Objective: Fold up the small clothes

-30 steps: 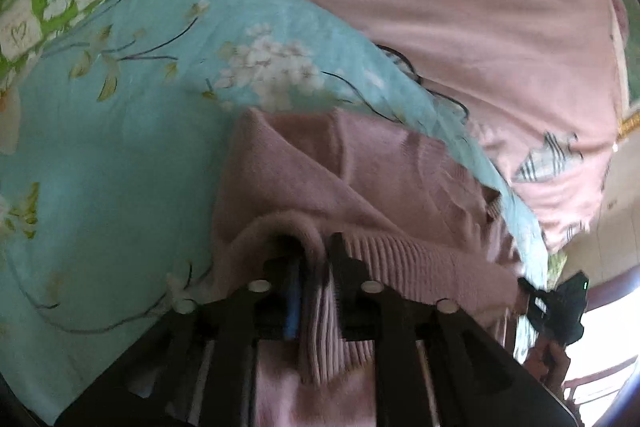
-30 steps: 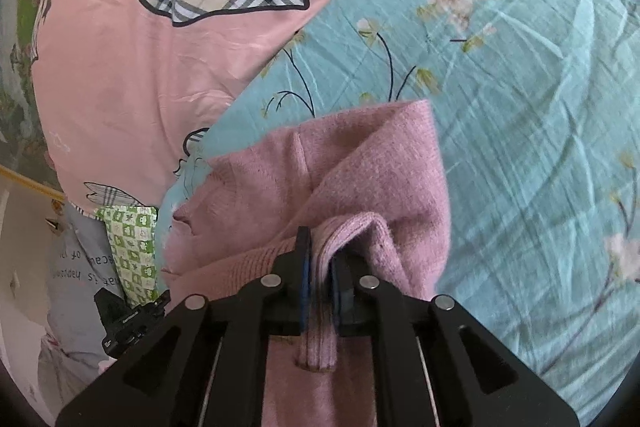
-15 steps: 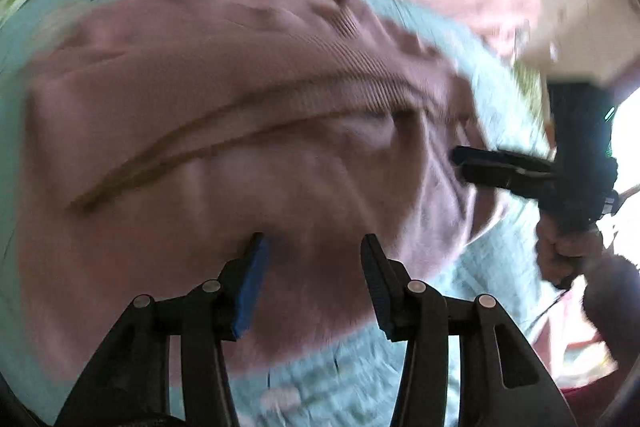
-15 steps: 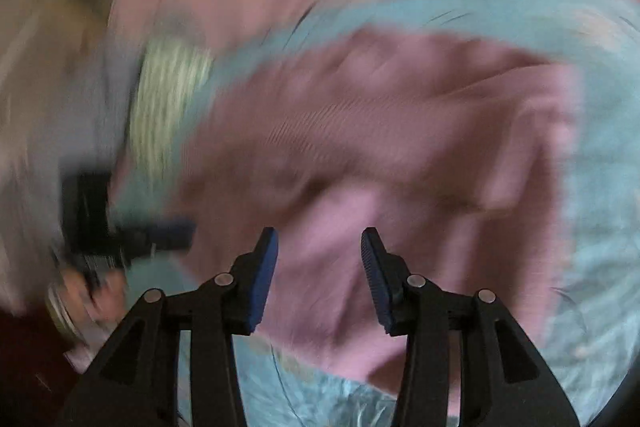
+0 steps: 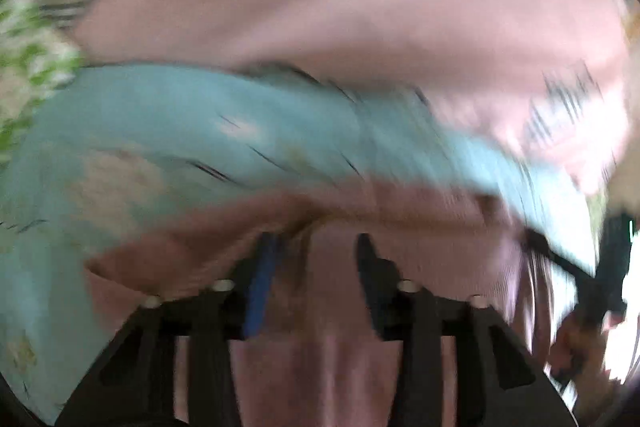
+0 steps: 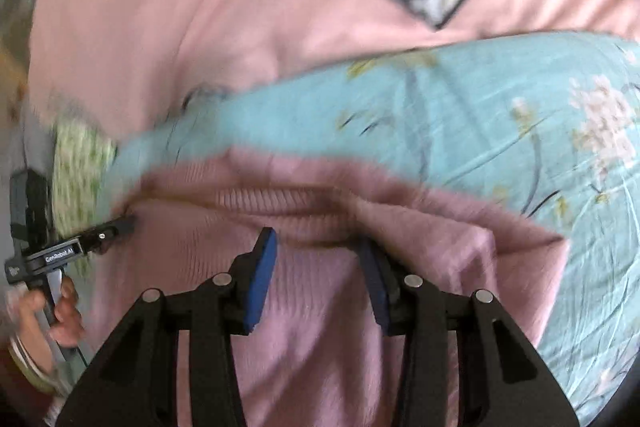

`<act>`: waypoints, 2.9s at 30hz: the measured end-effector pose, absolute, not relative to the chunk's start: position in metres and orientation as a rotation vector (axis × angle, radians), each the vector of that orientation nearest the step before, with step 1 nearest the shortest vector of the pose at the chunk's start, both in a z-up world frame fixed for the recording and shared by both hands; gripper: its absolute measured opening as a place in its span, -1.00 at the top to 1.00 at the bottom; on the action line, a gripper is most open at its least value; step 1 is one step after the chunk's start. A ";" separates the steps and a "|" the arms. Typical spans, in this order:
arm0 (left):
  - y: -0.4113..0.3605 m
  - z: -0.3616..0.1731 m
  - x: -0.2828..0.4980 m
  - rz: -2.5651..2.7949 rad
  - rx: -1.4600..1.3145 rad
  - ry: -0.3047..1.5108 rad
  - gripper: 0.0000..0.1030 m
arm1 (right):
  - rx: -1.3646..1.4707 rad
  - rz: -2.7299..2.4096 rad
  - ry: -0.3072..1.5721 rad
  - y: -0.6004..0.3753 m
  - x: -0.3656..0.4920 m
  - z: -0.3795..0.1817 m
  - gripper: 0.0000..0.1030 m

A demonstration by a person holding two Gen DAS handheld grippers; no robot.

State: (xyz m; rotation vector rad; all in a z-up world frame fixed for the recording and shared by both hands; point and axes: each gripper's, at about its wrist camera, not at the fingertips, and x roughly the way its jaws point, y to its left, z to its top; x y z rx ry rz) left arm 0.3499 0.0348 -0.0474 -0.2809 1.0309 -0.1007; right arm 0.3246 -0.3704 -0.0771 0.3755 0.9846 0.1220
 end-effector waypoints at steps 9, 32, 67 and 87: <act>0.091 -0.046 0.291 0.001 -0.507 0.999 -0.10 | 0.502 -0.063 0.865 -0.410 0.269 -0.053 0.02; 0.092 -0.086 0.115 -0.054 -0.449 1.177 -0.24 | 0.559 -0.063 0.994 -0.405 0.113 -0.061 0.01; 0.130 -0.130 0.113 0.037 -0.915 1.044 -0.31 | 0.458 0.181 1.120 -0.283 0.093 -0.066 -0.12; -0.066 -0.022 0.158 -0.263 -0.203 0.902 0.88 | 0.610 0.192 1.004 -0.356 0.146 -0.046 -0.12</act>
